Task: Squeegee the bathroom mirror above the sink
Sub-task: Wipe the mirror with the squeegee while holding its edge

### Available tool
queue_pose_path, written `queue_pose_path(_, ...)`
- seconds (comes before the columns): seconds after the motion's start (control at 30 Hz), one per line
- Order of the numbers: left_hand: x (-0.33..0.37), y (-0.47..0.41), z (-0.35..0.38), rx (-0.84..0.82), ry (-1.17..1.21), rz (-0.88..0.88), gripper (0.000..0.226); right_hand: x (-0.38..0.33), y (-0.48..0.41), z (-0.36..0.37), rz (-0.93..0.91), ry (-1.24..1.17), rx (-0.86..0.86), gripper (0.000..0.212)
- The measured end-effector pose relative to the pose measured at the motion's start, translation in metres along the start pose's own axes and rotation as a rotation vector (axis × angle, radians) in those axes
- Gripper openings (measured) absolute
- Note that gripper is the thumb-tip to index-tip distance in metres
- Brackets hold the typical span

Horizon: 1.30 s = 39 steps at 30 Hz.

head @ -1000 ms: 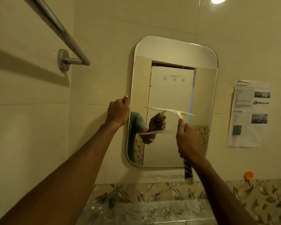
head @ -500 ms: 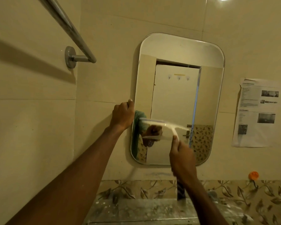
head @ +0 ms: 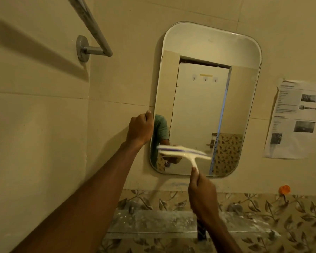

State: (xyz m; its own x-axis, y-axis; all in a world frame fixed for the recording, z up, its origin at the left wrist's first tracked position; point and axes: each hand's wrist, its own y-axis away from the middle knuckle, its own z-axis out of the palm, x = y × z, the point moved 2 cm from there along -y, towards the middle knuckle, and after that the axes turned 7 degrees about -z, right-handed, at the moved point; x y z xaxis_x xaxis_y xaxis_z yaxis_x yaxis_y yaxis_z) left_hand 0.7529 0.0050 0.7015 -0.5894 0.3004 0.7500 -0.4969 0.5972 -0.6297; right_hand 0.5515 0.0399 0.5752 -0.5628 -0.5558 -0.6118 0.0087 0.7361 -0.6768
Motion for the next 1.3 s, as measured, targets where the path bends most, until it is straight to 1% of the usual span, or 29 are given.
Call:
queue_pose_path(0.1, -0.007, 0.002, 0.002, -0.008, 0.038, -0.035, 0.052, -0.018, -0.041, -0.024, -0.099, -0.002, 0.135, 0.046)
queue_pose_path(0.2, -0.008, 0.003, 0.001, -0.018, 0.062, -0.058, 0.053, -0.023, -0.060, -0.027, -0.106, -0.025, 0.197, 0.045)
queue_pose_path(0.27, -0.010, 0.007, 0.002, -0.017, 0.043, -0.057, 0.054, -0.012, -0.045, -0.011, -0.077, -0.031, 0.181, 0.045)
queue_pose_path(0.33, -0.014, 0.010, 0.003, -0.005, 0.034, -0.061, 0.055, 0.006, -0.012, 0.014, 0.001, -0.064, 0.130, 0.042)
queue_pose_path(0.4, -0.019, 0.012, 0.005, -0.001, 0.044, -0.080, 0.056, 0.023, 0.020, 0.034, 0.089, -0.038, 0.068, 0.040)
queue_pose_path(0.5, -0.021, 0.013, 0.006, -0.005, 0.058, -0.102, 0.057, 0.026, 0.036, 0.037, 0.120, -0.033, 0.015, 0.043)
queue_pose_path(0.53, -0.021, 0.013, 0.006, -0.011, 0.056, -0.105, 0.059, 0.021, 0.030, 0.030, 0.109, -0.066, 0.018, 0.044)
queue_pose_path(0.6, -0.022, 0.013, 0.005, -0.024, 0.050, -0.101, 0.060, 0.008, 0.009, 0.012, 0.051, -0.114, 0.089, 0.045)
queue_pose_path(0.67, -0.022, 0.013, 0.005, -0.033, 0.055, -0.098, 0.062, -0.002, -0.018, -0.003, -0.005, -0.096, 0.168, 0.049)
queue_pose_path(0.73, -0.022, 0.014, 0.006, -0.035, 0.061, -0.101, 0.062, -0.004, -0.029, -0.003, -0.030, -0.076, 0.200, 0.049)
queue_pose_path(0.8, -0.022, 0.014, 0.006, -0.038, 0.055, -0.101, 0.059, 0.003, -0.018, 0.010, -0.012, -0.076, 0.187, 0.045)
queue_pose_path(0.9, -0.023, 0.014, 0.006, -0.031, 0.046, -0.088, 0.055, 0.020, 0.019, 0.036, 0.030, -0.081, 0.115, 0.039)
queue_pose_path(1.1, -0.027, 0.011, 0.005, -0.055, 0.066, -0.095, 0.066, 0.044, 0.066, 0.056, 0.164, -0.011, -0.051, 0.042)
queue_pose_path(1.17, -0.027, 0.009, 0.003, -0.083, 0.070, -0.102, 0.068, 0.048, 0.073, 0.053, 0.206, -0.005, -0.031, 0.043)
queue_pose_path(1.3, -0.019, 0.001, -0.003, -0.160, 0.069, -0.136, 0.059, 0.041, 0.066, 0.035, 0.223, -0.090, 0.070, 0.046)
